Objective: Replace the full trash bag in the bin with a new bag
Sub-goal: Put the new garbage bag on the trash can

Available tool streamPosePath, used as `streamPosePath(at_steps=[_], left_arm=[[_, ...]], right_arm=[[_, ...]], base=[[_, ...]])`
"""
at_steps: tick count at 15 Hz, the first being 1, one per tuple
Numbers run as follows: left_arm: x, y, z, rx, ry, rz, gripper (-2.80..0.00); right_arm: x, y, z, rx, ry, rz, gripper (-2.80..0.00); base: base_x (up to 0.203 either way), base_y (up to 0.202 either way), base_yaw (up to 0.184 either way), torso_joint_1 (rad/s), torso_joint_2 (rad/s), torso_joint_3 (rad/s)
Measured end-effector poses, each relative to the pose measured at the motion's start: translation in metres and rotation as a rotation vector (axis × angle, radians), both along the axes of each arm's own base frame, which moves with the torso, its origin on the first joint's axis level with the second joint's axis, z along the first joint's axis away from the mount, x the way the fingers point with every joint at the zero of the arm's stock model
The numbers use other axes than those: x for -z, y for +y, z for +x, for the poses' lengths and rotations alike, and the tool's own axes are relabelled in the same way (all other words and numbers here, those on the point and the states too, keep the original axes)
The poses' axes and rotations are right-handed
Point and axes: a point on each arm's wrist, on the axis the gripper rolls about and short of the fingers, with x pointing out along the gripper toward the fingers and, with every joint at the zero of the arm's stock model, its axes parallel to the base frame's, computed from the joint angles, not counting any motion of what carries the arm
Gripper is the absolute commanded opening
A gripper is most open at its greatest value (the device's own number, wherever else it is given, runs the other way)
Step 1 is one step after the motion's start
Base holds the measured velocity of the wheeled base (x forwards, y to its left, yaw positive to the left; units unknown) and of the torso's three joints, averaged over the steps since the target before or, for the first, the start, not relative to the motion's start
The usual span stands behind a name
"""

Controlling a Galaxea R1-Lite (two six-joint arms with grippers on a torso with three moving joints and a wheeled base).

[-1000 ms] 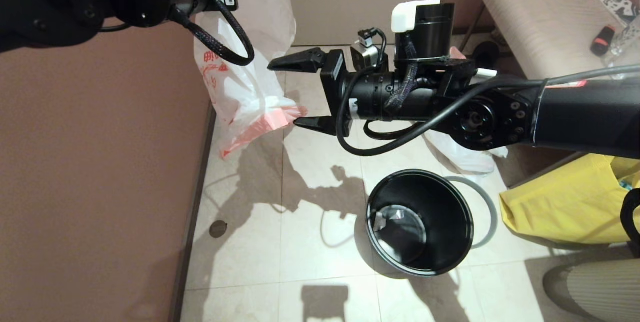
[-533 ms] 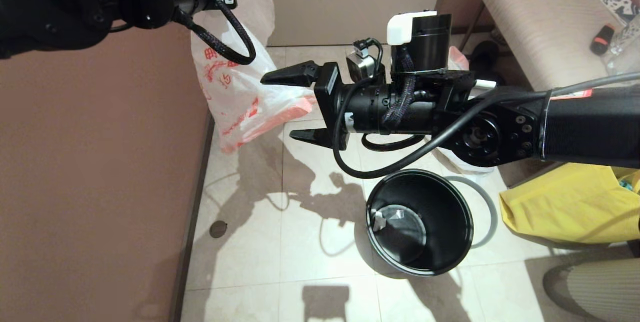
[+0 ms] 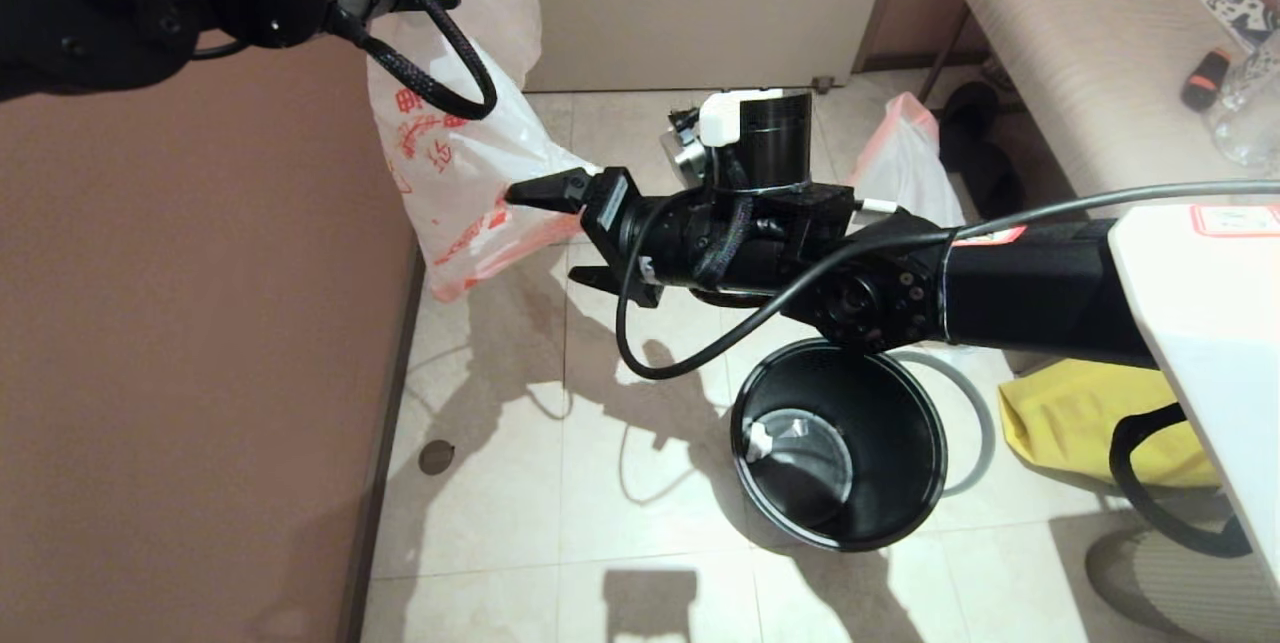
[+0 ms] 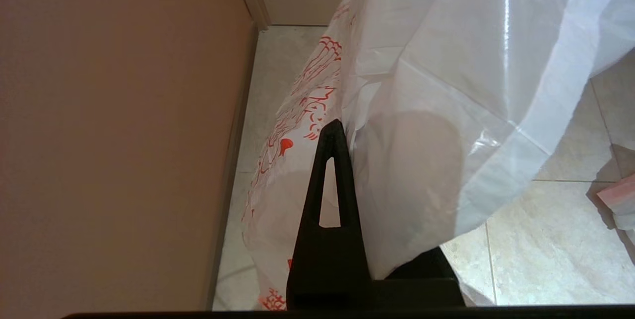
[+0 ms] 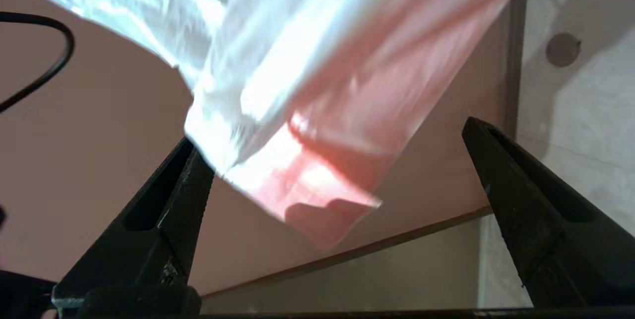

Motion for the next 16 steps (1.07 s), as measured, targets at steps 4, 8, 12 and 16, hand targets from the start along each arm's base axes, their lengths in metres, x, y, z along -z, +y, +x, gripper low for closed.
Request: streamPosePath(at_steps=[4,8,12,16], left_arm=[[0.0,0.001,-0.004,0.004,0.003,-0.005,-2.8],[0.013,-0.007,-0.01,0.035,0.052,-0.006,-2.8],[0.032,-0.011,-0.016,0.062,0.111,-0.042,-2.8],[0.036,-0.009,-0.025,0.068,0.141,-0.03,-2.8]], right_arm=[[-0.006,0.0,0.005,0.017,-0.06,0.039,0.0],[-0.013,-0.016,0.015,0.073,-0.073,0.049,0.0],[-0.026,-0.03,0.017,0.098,-0.096,0.069,0.0],[-0.034,-0.041,0.019,0.121,-0.108,0.076,0.0]], base=[[0.0,0.0,0.0,0.0,0.0,0.0],[0.0,0.0,0.0,0.0,0.0,0.0],[0.0,0.0,0.0,0.0,0.0,0.0],[0.0,0.0,0.0,0.0,0.0,0.0]])
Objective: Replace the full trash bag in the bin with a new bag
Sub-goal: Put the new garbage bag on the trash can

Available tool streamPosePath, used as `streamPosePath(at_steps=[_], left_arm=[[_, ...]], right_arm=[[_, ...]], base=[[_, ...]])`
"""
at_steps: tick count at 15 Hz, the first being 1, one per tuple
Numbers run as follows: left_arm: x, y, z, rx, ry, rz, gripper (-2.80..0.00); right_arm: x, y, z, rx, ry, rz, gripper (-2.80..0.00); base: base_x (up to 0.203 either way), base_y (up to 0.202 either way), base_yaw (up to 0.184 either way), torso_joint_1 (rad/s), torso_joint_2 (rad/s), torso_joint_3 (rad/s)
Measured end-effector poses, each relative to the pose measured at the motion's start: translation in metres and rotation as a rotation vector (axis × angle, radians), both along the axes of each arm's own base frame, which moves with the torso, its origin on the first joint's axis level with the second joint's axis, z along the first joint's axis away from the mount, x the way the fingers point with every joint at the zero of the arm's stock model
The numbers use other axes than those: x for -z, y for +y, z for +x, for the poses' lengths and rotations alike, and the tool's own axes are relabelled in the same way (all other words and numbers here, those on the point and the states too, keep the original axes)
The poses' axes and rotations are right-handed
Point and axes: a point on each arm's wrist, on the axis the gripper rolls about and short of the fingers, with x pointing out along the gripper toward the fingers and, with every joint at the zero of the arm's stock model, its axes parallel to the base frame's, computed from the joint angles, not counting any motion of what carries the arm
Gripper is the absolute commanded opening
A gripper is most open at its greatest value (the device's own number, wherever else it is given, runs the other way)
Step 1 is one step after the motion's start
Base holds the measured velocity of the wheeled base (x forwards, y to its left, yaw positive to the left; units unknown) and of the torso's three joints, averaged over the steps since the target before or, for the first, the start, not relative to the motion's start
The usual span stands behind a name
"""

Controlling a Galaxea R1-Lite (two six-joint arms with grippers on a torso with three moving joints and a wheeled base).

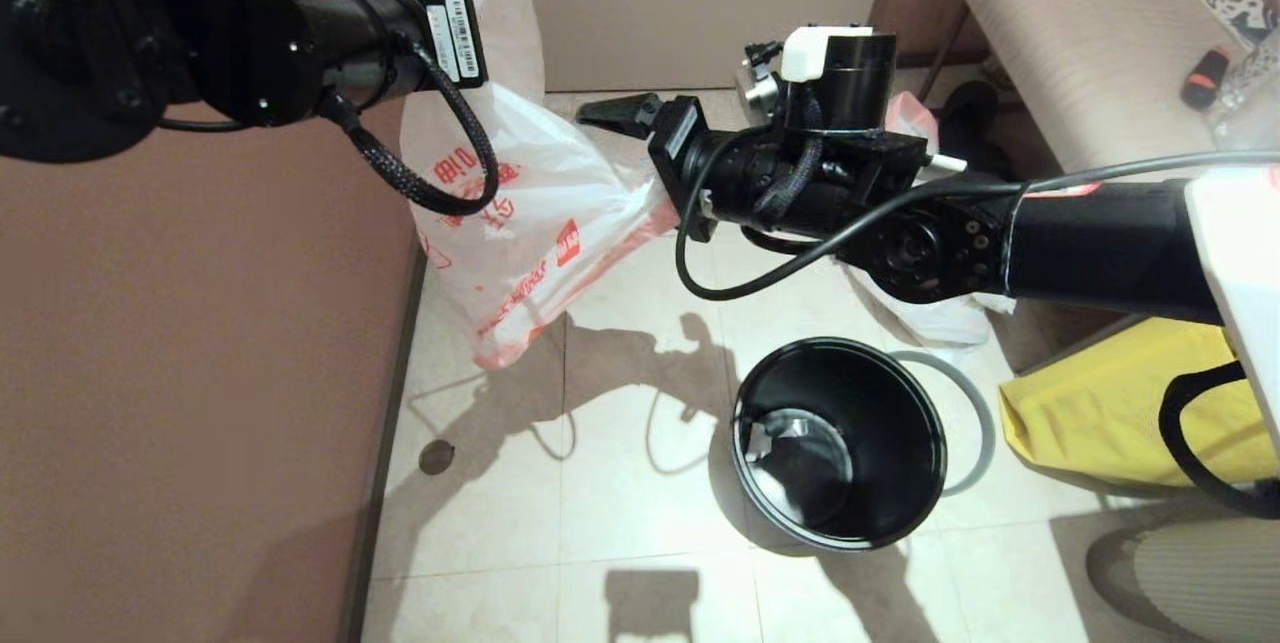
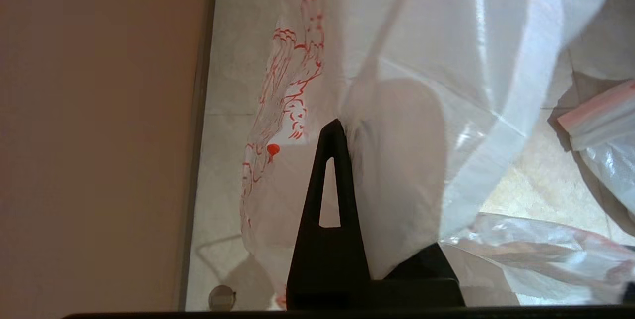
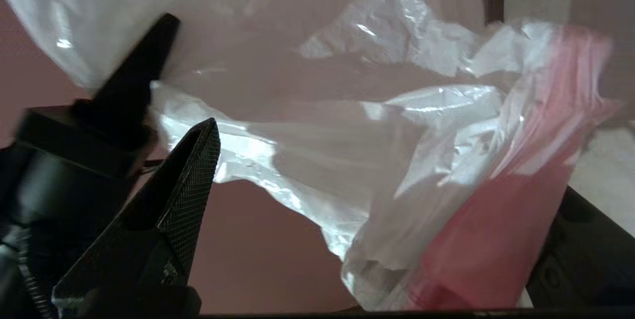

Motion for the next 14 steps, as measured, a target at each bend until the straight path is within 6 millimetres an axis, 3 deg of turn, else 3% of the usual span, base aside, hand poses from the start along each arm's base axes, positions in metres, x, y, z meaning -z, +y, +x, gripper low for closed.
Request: streamPosePath(at_steps=[2,3,10,13,14], left_arm=[[0.005,0.001,-0.001,0.0,0.015,0.003,-2.8],[0.008,0.001,-0.003,0.002,0.025,0.007,-2.8],[0.017,0.001,-0.011,0.014,0.055,0.012,-2.8],[0.019,0.002,-0.013,0.016,0.057,0.005,-2.8],[0.019,0.0,-0.016,0.025,0.058,0.004,0.0]], right_arm=[[-0.006,-0.003,-0.003,0.001,-0.01,0.008,0.0],[-0.009,-0.005,-0.003,0.004,-0.015,0.011,-2.8],[-0.019,-0.008,-0.013,-0.005,-0.023,0.017,-2.8],[-0.021,-0.014,-0.022,-0.004,0.032,-0.057,-2.8],[-0.018,-0.018,-0.025,0.003,0.043,-0.115,-2.8]], base=[[0.0,0.0,0.0,0.0,0.0,0.0],[0.0,0.0,0.0,0.0,0.0,0.0],[0.0,0.0,0.0,0.0,0.0,0.0],[0.0,0.0,0.0,0.0,0.0,0.0],[0.0,0.0,0.0,0.0,0.0,0.0]])
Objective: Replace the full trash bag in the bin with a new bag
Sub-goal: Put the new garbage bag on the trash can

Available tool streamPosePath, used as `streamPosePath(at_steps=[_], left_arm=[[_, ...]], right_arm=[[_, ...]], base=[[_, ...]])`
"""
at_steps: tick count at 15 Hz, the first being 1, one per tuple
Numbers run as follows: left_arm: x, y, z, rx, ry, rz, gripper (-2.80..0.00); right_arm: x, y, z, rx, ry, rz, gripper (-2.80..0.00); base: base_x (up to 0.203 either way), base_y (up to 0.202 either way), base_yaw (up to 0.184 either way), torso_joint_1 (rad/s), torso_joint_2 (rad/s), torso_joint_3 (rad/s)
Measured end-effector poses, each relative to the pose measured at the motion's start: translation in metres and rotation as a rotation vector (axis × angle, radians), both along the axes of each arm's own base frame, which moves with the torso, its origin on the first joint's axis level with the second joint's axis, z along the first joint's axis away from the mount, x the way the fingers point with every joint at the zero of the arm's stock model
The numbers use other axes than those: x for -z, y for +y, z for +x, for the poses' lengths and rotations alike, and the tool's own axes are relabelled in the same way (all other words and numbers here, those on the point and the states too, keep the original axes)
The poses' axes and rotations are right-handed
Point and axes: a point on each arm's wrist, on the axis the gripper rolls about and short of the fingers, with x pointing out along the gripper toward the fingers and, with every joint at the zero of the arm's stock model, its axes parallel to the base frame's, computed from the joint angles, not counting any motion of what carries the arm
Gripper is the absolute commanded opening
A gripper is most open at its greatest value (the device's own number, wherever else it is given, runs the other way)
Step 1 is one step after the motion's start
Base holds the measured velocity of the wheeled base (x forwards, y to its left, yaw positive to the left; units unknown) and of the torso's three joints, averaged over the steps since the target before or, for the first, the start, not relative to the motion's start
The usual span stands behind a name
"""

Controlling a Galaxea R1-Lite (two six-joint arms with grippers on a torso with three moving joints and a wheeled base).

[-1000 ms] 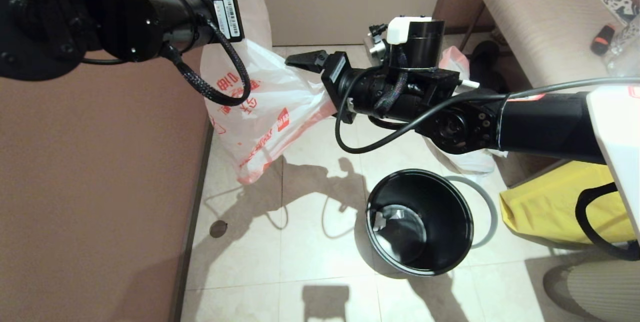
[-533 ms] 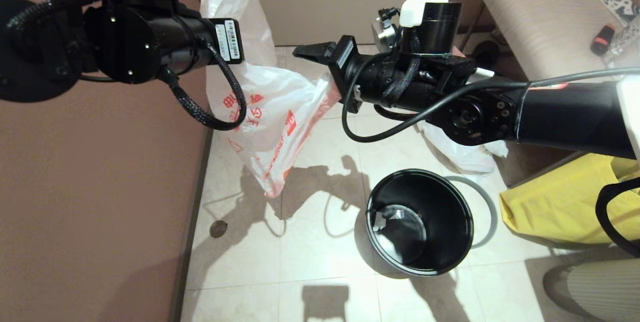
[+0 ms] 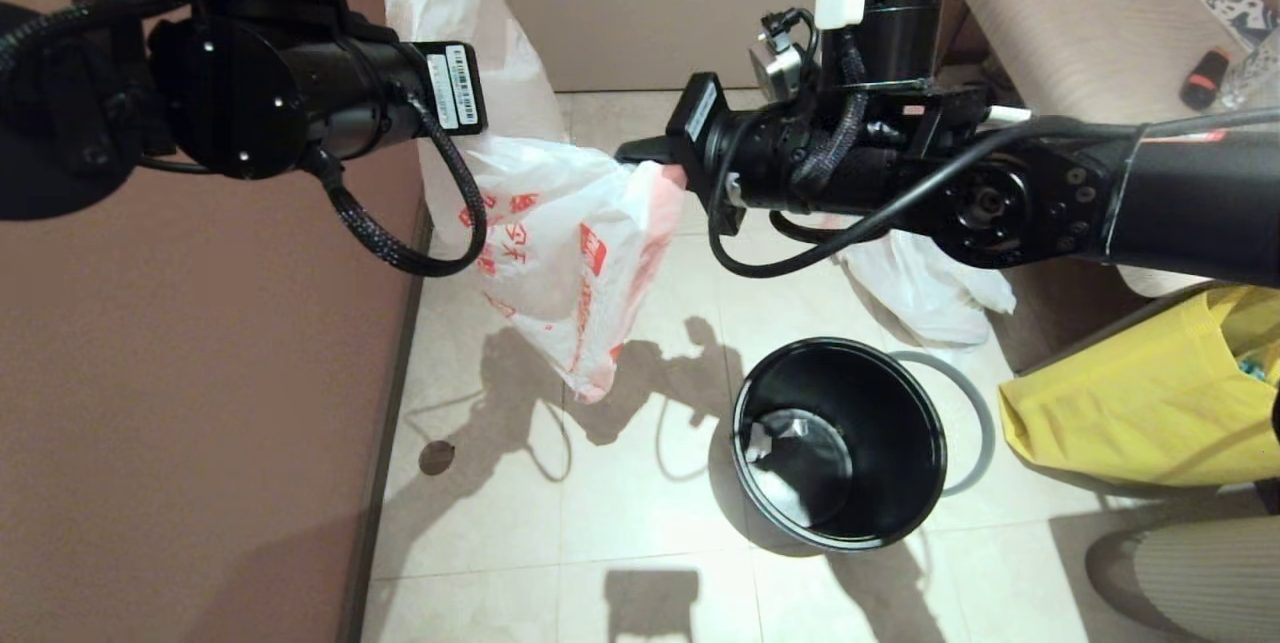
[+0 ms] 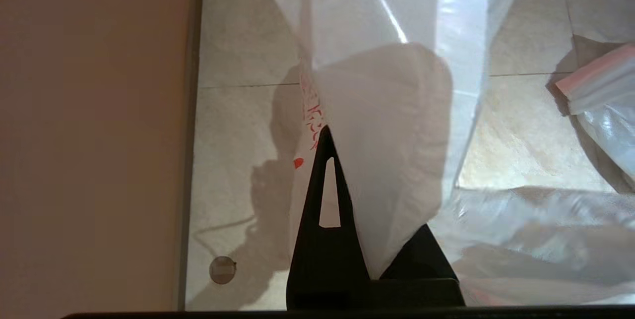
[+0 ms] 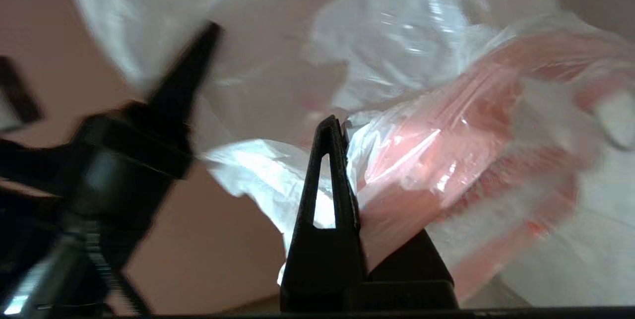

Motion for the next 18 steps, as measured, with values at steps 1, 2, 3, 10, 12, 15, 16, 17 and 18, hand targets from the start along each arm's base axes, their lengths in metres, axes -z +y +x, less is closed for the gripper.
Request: streamPosePath(at_steps=[1,2,3,10,12,15,16,17,18], left_arm=[[0.0,-0.002,-0.003,0.011,0.0,-0.001,0.0],[0.0,-0.002,-0.006,0.019,-0.001,-0.002,0.0],[0.0,-0.003,-0.009,0.036,0.003,0.006,0.0],[-0.003,0.018,-0.015,0.008,-0.145,-0.05,0.0],[0.013,0.029,-0.014,-0.028,-0.147,-0.046,0.0],[0.027,0.041,-0.014,-0.057,-0.119,-0.03,0.0],[0.029,0.042,-0.015,-0.058,-0.112,-0.024,0.0],[0.031,0.042,-0.016,-0.058,-0.107,-0.02,0.0],[0.032,0.042,-0.016,-0.059,-0.101,-0.016,0.0]], right_arm=[[0.003,-0.005,-0.005,0.018,0.014,-0.067,-2.8],[0.004,-0.011,-0.011,0.036,0.026,-0.119,-2.8],[0.004,-0.018,-0.018,0.046,0.035,-0.15,-2.8],[-0.054,-0.112,-0.082,0.153,-0.056,-0.26,-2.8],[-0.068,-0.148,-0.102,0.208,-0.124,-0.348,-2.8],[-0.08,-0.183,-0.119,0.287,-0.179,-0.387,-2.8],[-0.082,-0.188,-0.123,0.302,-0.187,-0.389,-2.8],[-0.085,-0.192,-0.125,0.315,-0.199,-0.392,-2.8],[-0.086,-0.196,-0.128,0.324,-0.218,-0.41,-2.8]], base=[[0.0,0.0,0.0,0.0,0.0,0.0],[0.0,0.0,0.0,0.0,0.0,0.0],[0.0,0.0,0.0,0.0,0.0,0.0],[0.0,0.0,0.0,0.0,0.0,0.0],[0.0,0.0,0.0,0.0,0.0,0.0],[0.0,0.0,0.0,0.0,0.0,0.0],[0.0,0.0,0.0,0.0,0.0,0.0],[0.0,0.0,0.0,0.0,0.0,0.0],[0.0,0.0,0.0,0.0,0.0,0.0]])
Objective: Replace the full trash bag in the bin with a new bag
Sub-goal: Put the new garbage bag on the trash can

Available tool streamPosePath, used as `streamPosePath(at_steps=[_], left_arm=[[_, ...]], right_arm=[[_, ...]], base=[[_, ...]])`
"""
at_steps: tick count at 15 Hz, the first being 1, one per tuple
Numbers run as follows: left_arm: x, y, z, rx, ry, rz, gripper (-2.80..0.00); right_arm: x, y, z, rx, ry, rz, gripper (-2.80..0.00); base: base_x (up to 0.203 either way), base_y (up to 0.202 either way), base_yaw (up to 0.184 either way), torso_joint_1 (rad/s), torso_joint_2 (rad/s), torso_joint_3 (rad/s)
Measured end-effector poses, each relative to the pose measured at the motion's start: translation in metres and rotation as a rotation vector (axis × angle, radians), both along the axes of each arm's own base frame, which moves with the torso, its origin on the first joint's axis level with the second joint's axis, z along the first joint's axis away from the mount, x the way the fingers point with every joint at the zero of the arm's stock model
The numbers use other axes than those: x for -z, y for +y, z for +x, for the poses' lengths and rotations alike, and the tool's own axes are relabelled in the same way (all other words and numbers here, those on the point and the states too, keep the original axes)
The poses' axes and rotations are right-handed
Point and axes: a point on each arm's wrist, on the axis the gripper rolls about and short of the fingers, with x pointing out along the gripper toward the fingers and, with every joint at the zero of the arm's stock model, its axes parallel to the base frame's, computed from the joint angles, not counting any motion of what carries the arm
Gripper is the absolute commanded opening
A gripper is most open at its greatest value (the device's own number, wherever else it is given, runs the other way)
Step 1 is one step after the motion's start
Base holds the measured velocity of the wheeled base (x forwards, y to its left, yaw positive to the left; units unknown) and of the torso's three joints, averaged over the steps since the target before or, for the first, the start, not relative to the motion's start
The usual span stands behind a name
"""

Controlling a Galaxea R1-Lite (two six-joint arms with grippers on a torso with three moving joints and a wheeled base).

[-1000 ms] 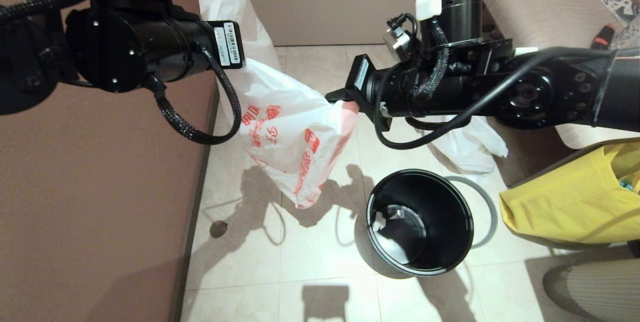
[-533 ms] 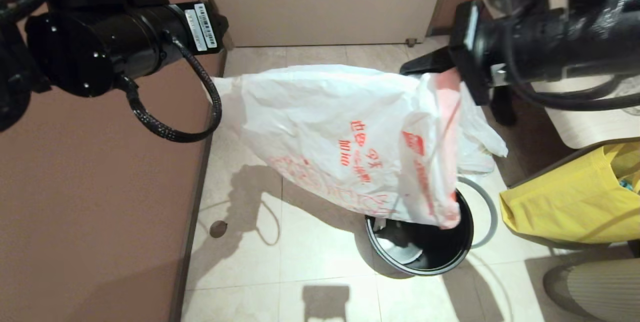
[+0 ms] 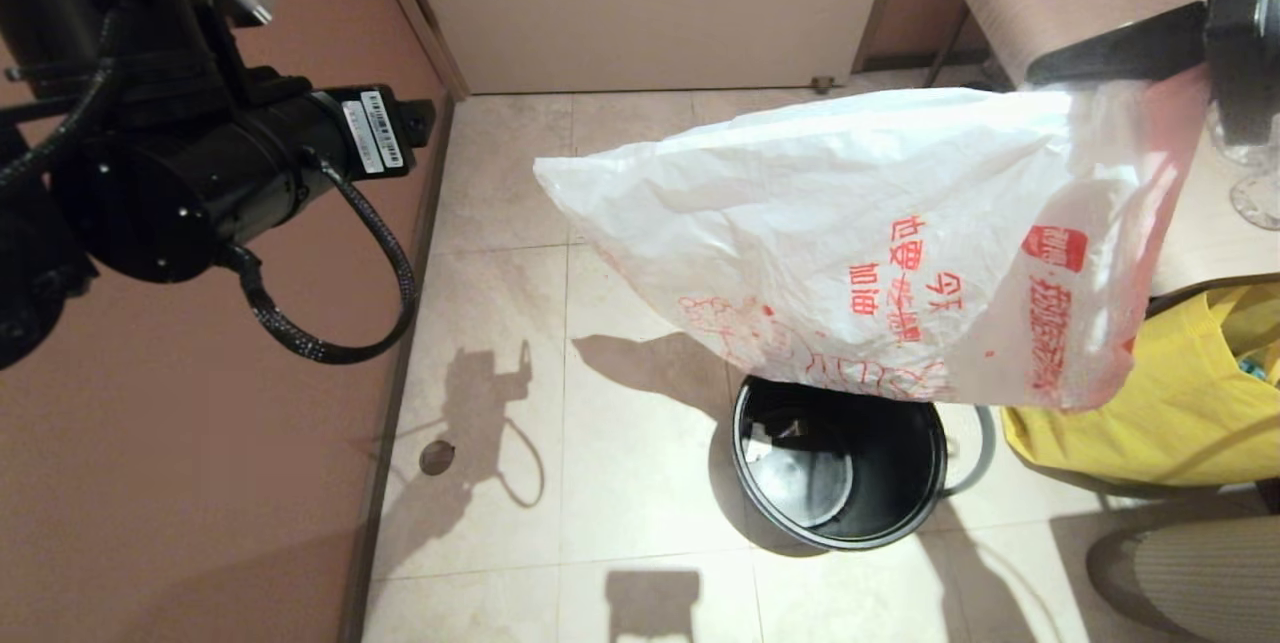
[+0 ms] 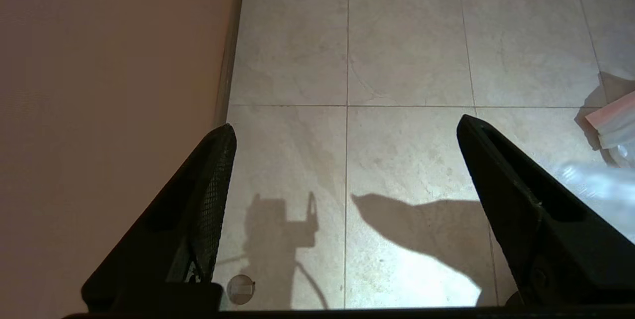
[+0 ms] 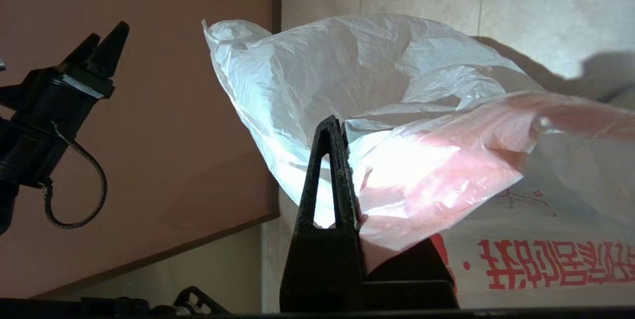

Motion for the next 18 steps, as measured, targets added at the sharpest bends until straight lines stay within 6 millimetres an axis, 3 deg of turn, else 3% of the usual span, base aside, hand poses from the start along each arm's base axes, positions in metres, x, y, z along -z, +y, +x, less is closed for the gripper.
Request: streamPosePath(at_steps=[5,8,14,18], left_arm=[[0.016,-0.001,0.004,-0.01,0.055,0.026,0.0],[0.022,-0.005,0.014,-0.028,0.077,0.041,0.0],[0.034,-0.006,0.036,-0.101,0.122,0.113,0.0],[0.039,-0.006,0.038,-0.117,0.139,0.122,0.0]], right_arm=[[-0.02,-0.018,-0.029,0.038,0.009,-0.038,-2.8],[-0.019,-0.025,-0.05,0.049,0.105,-0.053,-2.8],[-0.034,-0.026,-0.088,-0.004,0.053,0.042,-2.8],[-0.04,-0.028,-0.115,-0.045,0.078,0.143,-2.8]], base=[[0.0,0.0,0.0,0.0,0.0,0.0],[0.0,0.0,0.0,0.0,0.0,0.0],[0.0,0.0,0.0,0.0,0.0,0.0],[0.0,0.0,0.0,0.0,0.0,0.0]])
